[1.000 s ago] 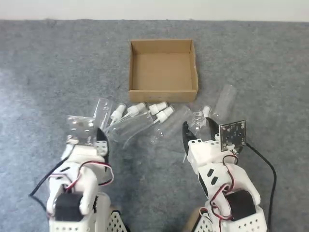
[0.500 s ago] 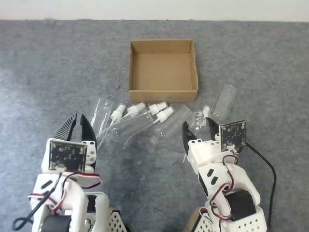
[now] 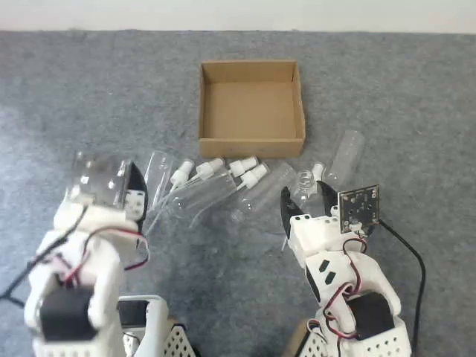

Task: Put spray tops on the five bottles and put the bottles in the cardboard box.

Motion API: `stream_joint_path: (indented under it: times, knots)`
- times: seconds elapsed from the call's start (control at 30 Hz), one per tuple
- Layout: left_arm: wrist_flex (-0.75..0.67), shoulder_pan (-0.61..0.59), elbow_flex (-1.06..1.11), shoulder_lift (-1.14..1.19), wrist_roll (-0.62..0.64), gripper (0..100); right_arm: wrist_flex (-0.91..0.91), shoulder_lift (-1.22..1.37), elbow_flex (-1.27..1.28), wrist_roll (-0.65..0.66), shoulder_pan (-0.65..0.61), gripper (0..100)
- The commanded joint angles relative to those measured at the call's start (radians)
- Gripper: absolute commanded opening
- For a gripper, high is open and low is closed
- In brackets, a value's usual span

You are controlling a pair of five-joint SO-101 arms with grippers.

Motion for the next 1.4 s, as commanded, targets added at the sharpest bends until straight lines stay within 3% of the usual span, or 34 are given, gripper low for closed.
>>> stream_joint_path:
  times: [0.0, 0.23, 1.37]
  knots:
    - [0.040, 0.000, -0.108, 0.180, -0.054, 8, -0.038, -0.022, -0.008, -0.006, 0.019, 9.8]
    - [0.064, 0.000, -0.117, 0.347, -0.087, 14, -0.038, -0.022, -0.005, -0.006, 0.019, 9.8]
    - [0.064, 0.025, -0.582, 1.312, -0.086, 11, -0.044, -0.022, 0.008, -0.005, 0.019, 10.1]
